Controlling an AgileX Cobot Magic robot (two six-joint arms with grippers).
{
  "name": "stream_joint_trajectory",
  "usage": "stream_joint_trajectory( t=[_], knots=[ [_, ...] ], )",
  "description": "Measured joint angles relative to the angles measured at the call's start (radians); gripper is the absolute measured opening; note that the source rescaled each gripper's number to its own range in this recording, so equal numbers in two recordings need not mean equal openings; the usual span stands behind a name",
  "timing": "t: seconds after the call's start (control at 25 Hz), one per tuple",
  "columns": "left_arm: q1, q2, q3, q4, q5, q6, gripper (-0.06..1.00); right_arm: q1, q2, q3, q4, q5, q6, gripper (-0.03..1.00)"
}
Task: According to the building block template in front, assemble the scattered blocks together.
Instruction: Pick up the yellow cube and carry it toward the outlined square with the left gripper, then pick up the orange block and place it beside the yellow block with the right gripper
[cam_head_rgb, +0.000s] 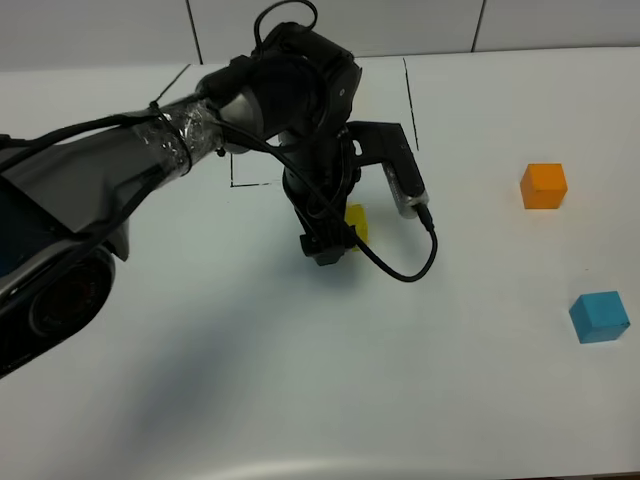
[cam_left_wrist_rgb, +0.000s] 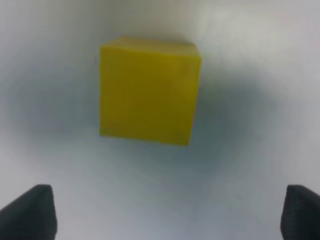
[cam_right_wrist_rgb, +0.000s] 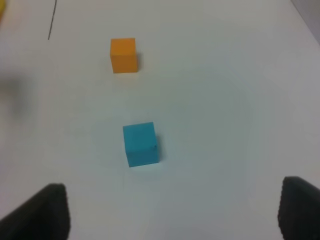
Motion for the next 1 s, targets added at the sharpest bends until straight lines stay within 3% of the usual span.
stream_joint_trajectory(
  t=[0.28, 0.44, 0.64, 1.0],
  knots=[
    [0.079, -0.102, 0.000, 0.000, 0.064, -0.276, 0.88, 0.000, 0.000, 0.000, 0.000, 0.000, 0.000, 0.70],
    [0.176, -0.158, 0.026, -0.001, 0.071, -0.349, 0.88, 0.000, 0.000, 0.000, 0.000, 0.000, 0.000, 0.70],
    [0.293, -0.286, 0.169, 0.000, 0.065, -0.395, 0.88, 0.000, 0.000, 0.000, 0.000, 0.000, 0.000, 0.70],
    [0.451, -0.665, 0.521, 0.036, -0.078, -0.568, 0.88, 0.000, 0.000, 0.000, 0.000, 0.000, 0.000, 0.70]
  ],
)
